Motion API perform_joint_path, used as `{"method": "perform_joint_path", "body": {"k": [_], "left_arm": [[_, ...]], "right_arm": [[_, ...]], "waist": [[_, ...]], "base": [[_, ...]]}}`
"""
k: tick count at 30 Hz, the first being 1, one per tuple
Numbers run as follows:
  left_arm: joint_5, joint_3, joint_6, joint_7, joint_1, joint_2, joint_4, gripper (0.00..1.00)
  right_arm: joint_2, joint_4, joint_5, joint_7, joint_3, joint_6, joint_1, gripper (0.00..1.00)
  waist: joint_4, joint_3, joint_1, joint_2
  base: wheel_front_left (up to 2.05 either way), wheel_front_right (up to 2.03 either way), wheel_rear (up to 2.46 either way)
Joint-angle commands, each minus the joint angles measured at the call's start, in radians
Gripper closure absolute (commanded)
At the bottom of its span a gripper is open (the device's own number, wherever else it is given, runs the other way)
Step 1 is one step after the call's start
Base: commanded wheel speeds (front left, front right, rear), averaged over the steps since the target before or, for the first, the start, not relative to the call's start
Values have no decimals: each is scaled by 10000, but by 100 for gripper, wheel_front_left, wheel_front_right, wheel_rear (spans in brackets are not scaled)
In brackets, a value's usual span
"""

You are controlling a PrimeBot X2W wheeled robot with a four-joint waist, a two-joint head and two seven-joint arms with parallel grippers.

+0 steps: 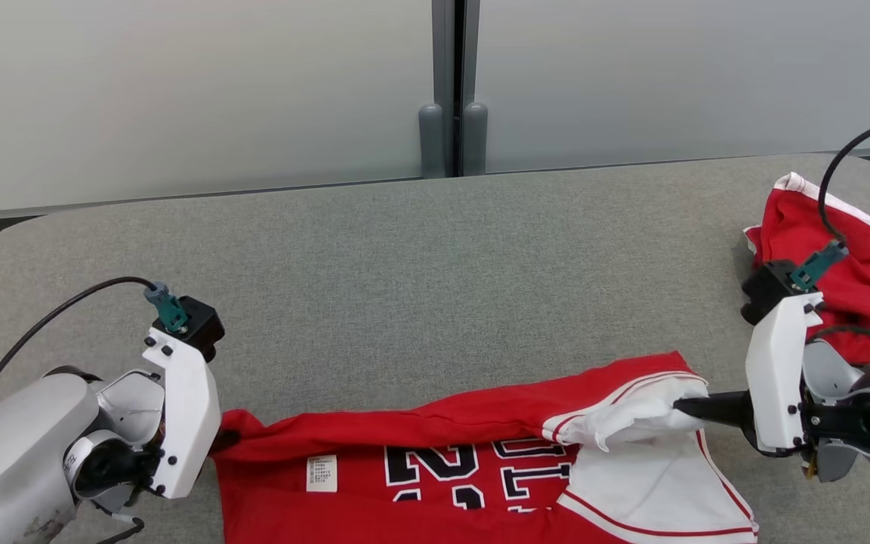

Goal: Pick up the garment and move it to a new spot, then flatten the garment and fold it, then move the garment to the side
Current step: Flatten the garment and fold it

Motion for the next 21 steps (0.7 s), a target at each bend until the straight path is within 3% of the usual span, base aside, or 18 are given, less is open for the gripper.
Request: {"method": "perform_joint_path", "body": {"k": [1,18,20,21], "left_arm": [[-54,-61,-13,-17,-58,59,35,100],[-166,-488,-13,6,396,-36,101,100],[-204,-519,-13,90,460,-54,130,93],[-237,-528,-13,155,480,-44,168,80]], "right_arm": [[-131,-84,-39,-8,-45,7,216,100],[-431,-784,-507,164,-673,7,1725,100],[-367,-809,-579,215,-743,5,1878,100],[-343,-825,-627,234,-786,5,1948,100]], "waist": [[-2,-12,0,-1],[82,102,0,-1],[85,84,0,-1],[87,80,0,-1]], "base": [[0,0,0],[0,0,0],[0,0,0],[0,0,0]]}}
